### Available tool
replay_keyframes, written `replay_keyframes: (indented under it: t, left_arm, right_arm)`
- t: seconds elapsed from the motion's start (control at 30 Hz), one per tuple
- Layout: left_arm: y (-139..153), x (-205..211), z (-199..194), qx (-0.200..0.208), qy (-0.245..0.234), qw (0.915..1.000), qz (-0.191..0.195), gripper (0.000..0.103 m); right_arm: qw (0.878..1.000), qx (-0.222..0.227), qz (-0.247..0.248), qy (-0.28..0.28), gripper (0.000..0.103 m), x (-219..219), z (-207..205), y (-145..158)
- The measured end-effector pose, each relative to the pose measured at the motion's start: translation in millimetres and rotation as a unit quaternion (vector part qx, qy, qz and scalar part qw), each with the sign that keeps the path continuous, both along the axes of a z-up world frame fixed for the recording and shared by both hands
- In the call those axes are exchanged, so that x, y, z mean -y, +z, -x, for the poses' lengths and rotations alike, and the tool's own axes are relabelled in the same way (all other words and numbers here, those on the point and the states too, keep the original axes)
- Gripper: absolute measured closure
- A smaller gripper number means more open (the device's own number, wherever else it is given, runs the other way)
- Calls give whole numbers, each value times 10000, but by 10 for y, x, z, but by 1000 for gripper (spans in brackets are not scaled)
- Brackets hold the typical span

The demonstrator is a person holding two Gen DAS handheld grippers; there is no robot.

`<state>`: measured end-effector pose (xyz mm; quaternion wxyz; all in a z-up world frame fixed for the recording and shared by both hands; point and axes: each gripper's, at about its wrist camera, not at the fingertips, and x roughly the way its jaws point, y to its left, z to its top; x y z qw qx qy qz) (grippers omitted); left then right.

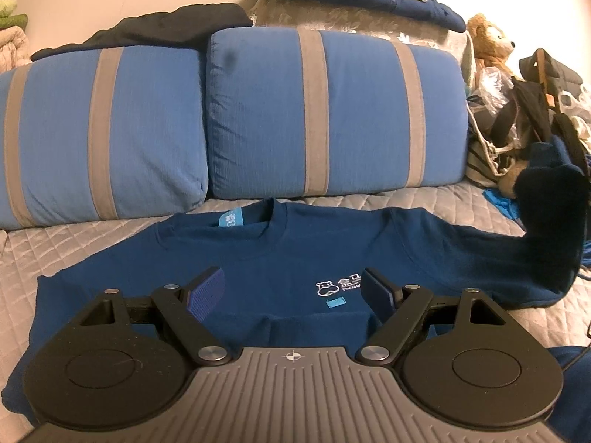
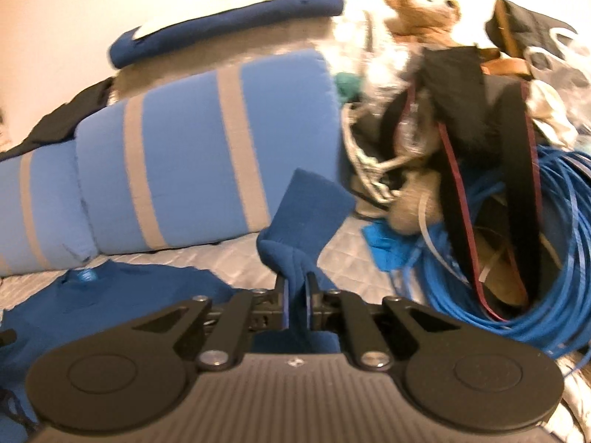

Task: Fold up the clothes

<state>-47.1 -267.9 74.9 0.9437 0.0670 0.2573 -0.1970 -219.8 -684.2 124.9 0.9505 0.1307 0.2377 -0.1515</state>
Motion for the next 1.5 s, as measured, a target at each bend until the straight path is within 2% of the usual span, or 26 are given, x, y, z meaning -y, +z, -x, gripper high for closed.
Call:
replay_keyframes:
  t: [0.33, 0.47, 0.57, 0.6, 0.67, 0.77, 0.8, 0.83, 0.9, 0.93, 0.97, 1.03, 1.17, 1.3, 1.37, 1.4, 1.5]
  left_arm:
    - [-32, 13, -26, -75, 45, 10000, -37, 22]
    - [-40, 4, -40, -111, 67, 9999, -19, 22]
    - [-40, -2, -49, -136, 87, 9999, 2, 22]
    - [-40, -4, -51, -148, 93, 9998, 4, 22]
    - [-41, -12, -58, -170, 112, 9998, 10, 22]
    - [-43, -34, -70, -202, 154, 9997, 35, 22]
    - [-38, -45, -79, -219, 170, 9996, 70, 22]
    - [-34, -56, -87, -236, 187, 9995, 104, 22]
    - [-26, -76, -106, -285, 209, 9992, 182, 22]
    - [-24, -83, -115, -314, 209, 9990, 222, 22]
    - [-22, -90, -124, -344, 210, 9988, 262, 22]
    - [-17, -104, -131, -386, 212, 9985, 324, 22]
    - [-14, -131, -137, -429, 243, 9980, 390, 22]
    - [-16, -165, -154, -514, 265, 9971, 503, 22]
    - [-18, -200, -168, -610, 254, 9956, 664, 22]
    - [-18, -222, -178, -669, 246, 9945, 769, 22]
    - [-31, -291, -219, -907, 208, 9890, 1147, 22]
  right_arm:
    - [9975, -48, 230, 660, 97, -542, -526, 28]
    - [9928, -20, 661, 1003, 97, -899, -679, 33]
    - [9821, -27, 1237, 1417, 97, -1296, -779, -12]
    - [9756, -76, 1483, 1620, 97, -1451, -807, -56]
    - [9547, -307, 1988, 2192, 97, -1767, -845, -196]
    - [9102, -896, 2491, 3184, 96, -2152, -886, -438]
    - [8938, -1121, 2595, 3482, 92, -2231, -889, -507]
    - [8770, -1340, 2702, 3741, 75, -2289, -885, -566]
    - [8498, -1646, 2872, 4102, 63, -2345, -847, -622]
    - [8359, -1788, 2951, 4269, 54, -2370, -827, -646]
    - [8273, -1806, 3013, 4384, 43, -2385, -798, -644]
    - [8150, -1741, 3112, 4568, 31, -2416, -736, -625]
    - [7998, -1663, 3444, 4627, 31, -2487, -704, -618]
    - [7933, -1674, 3656, 4571, 38, -2531, -777, -657]
    - [7878, -1721, 3764, 4561, 50, -2540, -814, -695]
    - [7850, -1745, 3818, 4556, 51, -2544, -833, -713]
    - [7695, -1827, 4040, 4596, 54, -2590, -865, -827]
